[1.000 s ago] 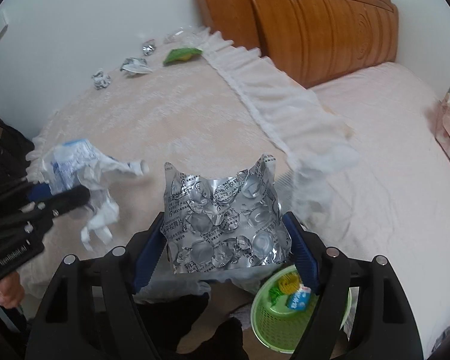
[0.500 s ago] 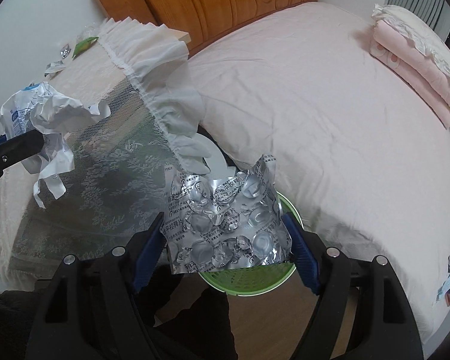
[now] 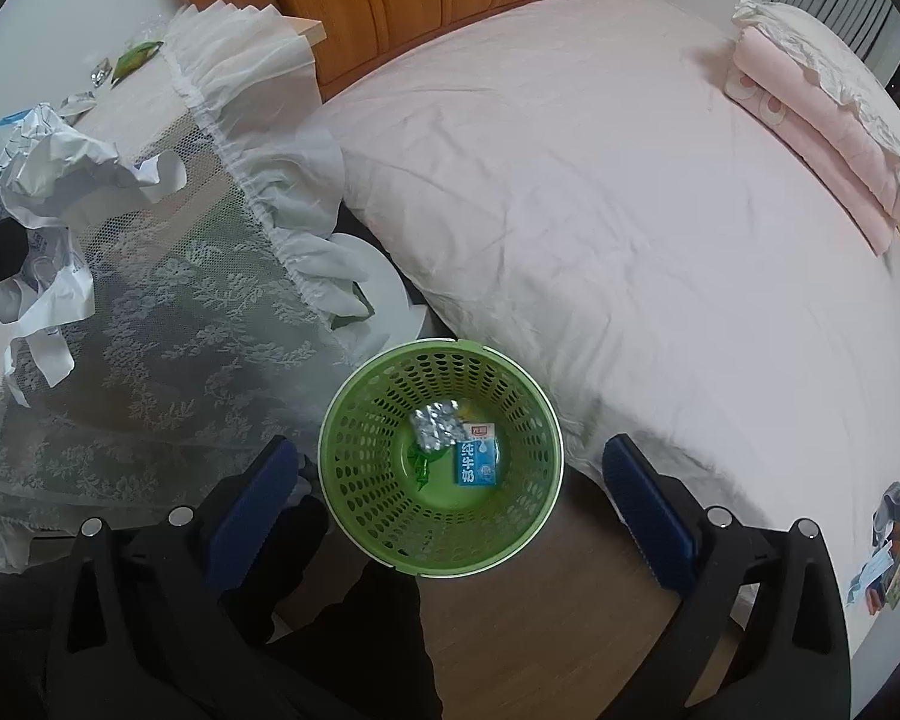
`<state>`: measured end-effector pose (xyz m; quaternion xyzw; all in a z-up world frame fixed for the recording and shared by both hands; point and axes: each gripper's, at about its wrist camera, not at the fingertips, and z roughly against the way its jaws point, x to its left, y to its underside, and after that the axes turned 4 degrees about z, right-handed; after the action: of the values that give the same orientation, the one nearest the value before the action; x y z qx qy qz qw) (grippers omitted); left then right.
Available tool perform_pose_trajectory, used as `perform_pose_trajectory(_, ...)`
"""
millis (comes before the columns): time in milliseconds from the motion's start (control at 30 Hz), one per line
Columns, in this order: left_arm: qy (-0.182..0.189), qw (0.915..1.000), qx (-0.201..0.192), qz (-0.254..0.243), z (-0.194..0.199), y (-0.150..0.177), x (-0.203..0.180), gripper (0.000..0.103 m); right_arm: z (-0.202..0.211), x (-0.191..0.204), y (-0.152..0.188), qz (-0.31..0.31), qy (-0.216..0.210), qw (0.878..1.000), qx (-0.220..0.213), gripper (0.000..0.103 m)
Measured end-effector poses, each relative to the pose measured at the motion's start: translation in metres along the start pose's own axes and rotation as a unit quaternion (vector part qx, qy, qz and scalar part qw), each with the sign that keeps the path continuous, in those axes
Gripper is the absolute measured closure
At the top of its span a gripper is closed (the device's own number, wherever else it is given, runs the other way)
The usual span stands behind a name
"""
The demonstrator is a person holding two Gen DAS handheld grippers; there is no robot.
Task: Collect trash
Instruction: 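Carry paper and foil over the green wastebasket and open both tools to drop them, then move both tools back over the bed toward the remaining trash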
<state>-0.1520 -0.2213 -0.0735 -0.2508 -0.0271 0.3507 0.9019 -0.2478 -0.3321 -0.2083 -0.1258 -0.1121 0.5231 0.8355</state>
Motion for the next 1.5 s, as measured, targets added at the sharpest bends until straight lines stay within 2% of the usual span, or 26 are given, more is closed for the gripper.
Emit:
perform_pose_trajectory(233,0.005,0.9999,0.007,-0.014,-0.006,0.0,-0.007,0.073,0.002,-0.008,-0.001,-0.008,0.005,1.0,-0.002,0.002)
perform_pose_trajectory(400,0.021,0.9985,0.027,-0.043,-0.022,0.001,-0.02,0.073,0.003,-0.022,-0.001,-0.02,0.017,1.0,-0.002,0.002)
perform_pose_trajectory(633,0.06,0.99,0.093,-0.087,-0.079,0.008,-0.046,0.073,0.006,-0.05,0.002,-0.049,0.039,0.998,-0.003,0.002)
perform_pose_trajectory(800,0.057,0.9836,0.122,-0.121,-0.108,0.018,-0.062,0.073,0.007,-0.066,0.006,-0.071,0.048,0.996,0.001,0.002)
perform_pose_trajectory(967,0.059,0.9794,0.133,-0.14,-0.118,0.024,-0.073,0.073,0.006,-0.073,0.009,-0.083,0.048,0.995,0.005,0.002)
perform_pose_trajectory(1033,0.056,0.9787,0.135,-0.144,-0.118,0.026,-0.076,0.067,0.006,-0.073,0.009,-0.084,0.048,0.995,0.006,0.002)
perform_pose_trajectory(1067,0.055,0.9787,0.135,-0.145,-0.118,0.027,-0.076,0.052,0.005,-0.074,0.009,-0.084,0.049,0.995,0.006,0.002)
perform_pose_trajectory(1100,0.049,0.9794,0.133,-0.144,-0.117,0.026,-0.076,0.032,0.005,-0.073,0.009,-0.083,0.049,0.995,0.006,0.002)
perform_pose_trajectory(1200,0.038,0.9831,0.113,-0.139,-0.108,0.026,-0.072,0.013,0.003,-0.073,0.009,-0.083,0.049,0.995,0.007,0.002)
perform_pose_trajectory(1333,0.013,0.9901,0.088,-0.109,-0.093,0.018,-0.053,0.009,0.003,-0.069,0.007,-0.082,0.047,0.995,0.006,0.002)
perform_pose_trajectory(1500,-0.03,0.9983,0.04,-0.031,-0.058,-0.001,-0.005,0.008,0.006,-0.055,-0.006,-0.07,0.035,0.997,-0.004,0.002)
